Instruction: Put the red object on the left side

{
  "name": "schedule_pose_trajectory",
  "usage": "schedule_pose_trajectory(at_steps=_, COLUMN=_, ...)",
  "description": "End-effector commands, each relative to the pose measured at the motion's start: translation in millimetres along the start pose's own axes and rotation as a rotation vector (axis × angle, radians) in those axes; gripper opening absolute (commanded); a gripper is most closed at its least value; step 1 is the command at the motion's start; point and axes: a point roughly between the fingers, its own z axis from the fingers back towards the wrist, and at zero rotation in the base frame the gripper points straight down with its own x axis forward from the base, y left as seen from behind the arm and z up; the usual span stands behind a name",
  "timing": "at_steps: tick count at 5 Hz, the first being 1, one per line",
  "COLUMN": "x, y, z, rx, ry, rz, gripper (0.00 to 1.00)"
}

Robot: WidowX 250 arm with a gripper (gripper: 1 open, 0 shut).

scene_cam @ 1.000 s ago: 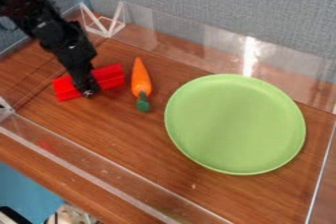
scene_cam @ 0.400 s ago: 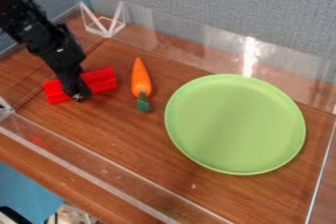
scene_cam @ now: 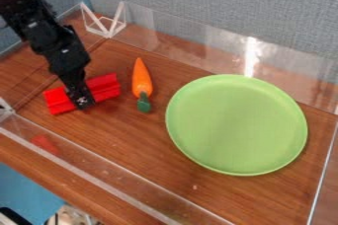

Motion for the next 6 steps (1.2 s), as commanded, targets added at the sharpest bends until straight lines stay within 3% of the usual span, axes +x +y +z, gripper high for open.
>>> schedule_pose_trajectory(at_steps=1, x=15.9, y=12.3, z=30.6, rx=0.072, ry=-0.018, rz=0.004, gripper=0.0)
schedule_pose_trajectory(at_steps=2, x=22.5, y=7.4, z=28.6, rx=0.041, ry=-0.026, rz=-0.004, gripper=1.0)
schedule_pose_trajectory(at_steps=3, x=28.1, y=3.5, z=28.9, rx=0.014, ry=-0.035, rz=-0.012, gripper=1.0)
schedule_pose_trajectory(at_steps=6, x=25.6, y=-10.3, z=47.5, rx=-0.003, ry=-0.048, rz=0.163, gripper=1.0)
